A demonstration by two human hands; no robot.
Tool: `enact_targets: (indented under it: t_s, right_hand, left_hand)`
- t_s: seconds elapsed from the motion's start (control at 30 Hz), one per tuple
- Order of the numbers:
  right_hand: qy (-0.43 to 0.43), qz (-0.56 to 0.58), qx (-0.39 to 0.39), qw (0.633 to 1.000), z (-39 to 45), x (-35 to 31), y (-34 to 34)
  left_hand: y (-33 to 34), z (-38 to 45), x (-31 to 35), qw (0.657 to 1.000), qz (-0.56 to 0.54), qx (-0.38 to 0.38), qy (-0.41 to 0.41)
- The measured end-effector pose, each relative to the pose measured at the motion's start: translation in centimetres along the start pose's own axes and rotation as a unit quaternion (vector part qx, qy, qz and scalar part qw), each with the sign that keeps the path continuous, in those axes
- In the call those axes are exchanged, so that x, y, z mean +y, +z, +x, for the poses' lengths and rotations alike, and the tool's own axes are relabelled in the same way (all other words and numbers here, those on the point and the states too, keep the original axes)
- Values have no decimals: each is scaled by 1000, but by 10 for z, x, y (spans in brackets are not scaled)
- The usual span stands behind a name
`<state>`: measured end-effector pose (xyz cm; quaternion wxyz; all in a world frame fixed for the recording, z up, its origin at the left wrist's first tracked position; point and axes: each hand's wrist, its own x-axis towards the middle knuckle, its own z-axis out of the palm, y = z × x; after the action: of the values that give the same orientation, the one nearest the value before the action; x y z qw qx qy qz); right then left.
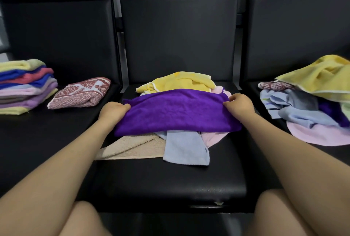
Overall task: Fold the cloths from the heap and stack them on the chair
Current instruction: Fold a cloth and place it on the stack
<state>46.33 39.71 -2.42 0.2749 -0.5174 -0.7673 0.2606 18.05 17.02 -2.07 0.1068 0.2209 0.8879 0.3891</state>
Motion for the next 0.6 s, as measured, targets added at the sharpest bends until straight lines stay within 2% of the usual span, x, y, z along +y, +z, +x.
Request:
enact_targets:
  t_s: [0.13,0.27,0.33,0.4,0.5,0.6]
  right_hand:
    - [16,2,-31,999,-1,1,-3]
    - [11,-16,-36,999,-3,-1,-2]
    - [3,-15,-36,999,-3,-2,-2]
    - [-3,5,-34,999,-3,-3,-1]
    - [16,116,-19,993,3,-3,4]
    - [54,248,9,967,12,-1,4]
  left_hand:
    - [-4,-6,0,1000,22,-8,-6]
    - [-5,-6,-4,1000,-11,1,3]
    - [-3,-6,-5,999,-43,9,26]
    - [-2,-7,-5,996,-28,2,89]
    - [3,-5,-5,982,-60,-12,178]
    - [5,0,-6,977,-148,3,155]
